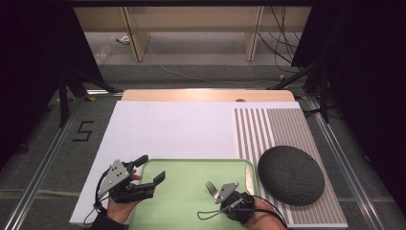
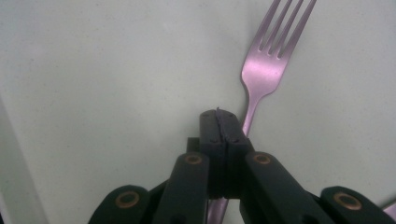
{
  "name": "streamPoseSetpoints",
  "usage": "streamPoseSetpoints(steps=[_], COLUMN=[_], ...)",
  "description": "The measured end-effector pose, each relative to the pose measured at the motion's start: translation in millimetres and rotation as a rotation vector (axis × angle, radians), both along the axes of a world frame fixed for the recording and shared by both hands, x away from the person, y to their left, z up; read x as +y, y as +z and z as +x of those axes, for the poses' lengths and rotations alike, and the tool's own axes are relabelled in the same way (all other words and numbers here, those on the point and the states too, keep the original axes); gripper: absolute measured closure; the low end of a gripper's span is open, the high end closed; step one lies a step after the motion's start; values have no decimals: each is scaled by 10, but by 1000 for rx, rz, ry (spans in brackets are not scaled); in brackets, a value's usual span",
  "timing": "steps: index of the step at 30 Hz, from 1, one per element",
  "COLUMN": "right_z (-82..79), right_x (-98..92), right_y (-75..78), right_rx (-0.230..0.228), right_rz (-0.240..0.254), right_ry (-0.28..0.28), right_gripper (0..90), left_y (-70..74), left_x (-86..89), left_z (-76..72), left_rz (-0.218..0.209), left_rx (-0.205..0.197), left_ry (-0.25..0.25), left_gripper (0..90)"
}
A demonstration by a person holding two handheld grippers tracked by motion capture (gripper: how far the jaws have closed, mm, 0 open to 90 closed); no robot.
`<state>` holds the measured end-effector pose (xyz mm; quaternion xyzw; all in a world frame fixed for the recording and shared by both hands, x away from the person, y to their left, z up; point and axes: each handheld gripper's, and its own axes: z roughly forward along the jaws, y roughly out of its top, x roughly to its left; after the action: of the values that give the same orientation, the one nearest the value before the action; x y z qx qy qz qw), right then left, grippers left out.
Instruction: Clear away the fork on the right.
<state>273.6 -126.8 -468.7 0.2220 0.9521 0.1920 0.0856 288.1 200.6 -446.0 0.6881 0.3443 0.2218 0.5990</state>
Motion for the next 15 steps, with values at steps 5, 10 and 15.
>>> streamPoseSetpoints(steps=[5, 10, 15], right_z=[11, 28, 49], right_x=[-17, -45, -81], right_y=[1, 6, 13], right_rx=[0, 2, 6], right_rz=[-2, -10, -19], right_ry=[-9, -20, -27], right_gripper=[900, 900, 900], left_y=[0, 0, 1], left_x=[0, 1, 0], left_z=[0, 0, -1], left_rz=[0, -2, 0], left_rx=[0, 0, -1], left_ry=[0, -1, 0], left_gripper=[172, 172, 172])
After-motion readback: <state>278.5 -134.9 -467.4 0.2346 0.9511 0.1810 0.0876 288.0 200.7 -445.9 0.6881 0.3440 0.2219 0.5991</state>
